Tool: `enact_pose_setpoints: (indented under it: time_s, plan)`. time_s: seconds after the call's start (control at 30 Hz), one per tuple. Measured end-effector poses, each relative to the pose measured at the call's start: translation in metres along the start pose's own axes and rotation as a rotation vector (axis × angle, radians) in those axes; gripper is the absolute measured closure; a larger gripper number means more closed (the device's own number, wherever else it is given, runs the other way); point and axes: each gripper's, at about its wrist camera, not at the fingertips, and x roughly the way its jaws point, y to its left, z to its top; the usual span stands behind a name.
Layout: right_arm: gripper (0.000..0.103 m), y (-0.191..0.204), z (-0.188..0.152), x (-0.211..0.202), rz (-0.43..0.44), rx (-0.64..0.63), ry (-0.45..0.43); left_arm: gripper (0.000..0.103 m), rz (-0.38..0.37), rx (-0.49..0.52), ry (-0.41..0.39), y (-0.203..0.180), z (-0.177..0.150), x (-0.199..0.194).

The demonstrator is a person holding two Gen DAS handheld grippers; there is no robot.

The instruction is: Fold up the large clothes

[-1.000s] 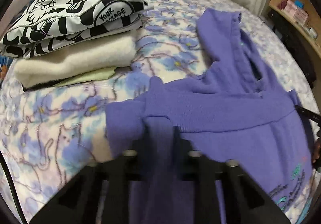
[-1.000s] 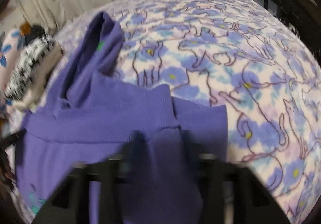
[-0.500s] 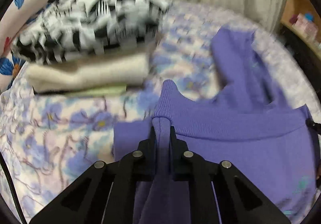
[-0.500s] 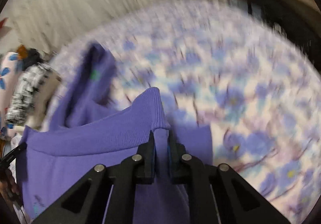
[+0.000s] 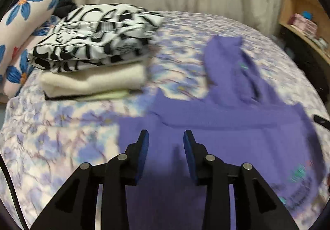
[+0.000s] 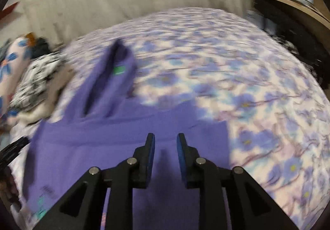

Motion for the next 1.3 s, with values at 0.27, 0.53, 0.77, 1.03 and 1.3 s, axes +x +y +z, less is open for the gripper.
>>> enact_pose_setpoints:
  time_s: [0.27, 0.53, 0.77, 1.03, 1.3]
  plan:
    - [0.081, 0.081, -0.065, 0.009, 0.097, -0.188, 0.085, 0.078, -0.074, 0.064, 0.051, -0.055, -0.064, -0.021]
    - [0.08, -0.007, -0.077, -0.01, -0.161, -0.12, 0.051, 0.099, 0.052, -0.069, 0.075, 0.021, -0.082, -0.006]
    - [0.075, -0.087, -0.085, -0.029, -0.191, 0.064, 0.074, 0.1, 0.076, -0.054, 0.076, 0.025, -0.087, -0.009]
    - [0.067, -0.078, -0.076, -0.042, -0.171, 0.091, 0.072, 0.074, 0.044, -0.069, 0.145, 0.021, -0.072, -0.017]
    - [0.067, -0.044, -0.013, -0.067, -0.063, 0.059, 0.033, 0.04, 0.058, 0.02, 0.05, 0.005, -0.013, -0.058]
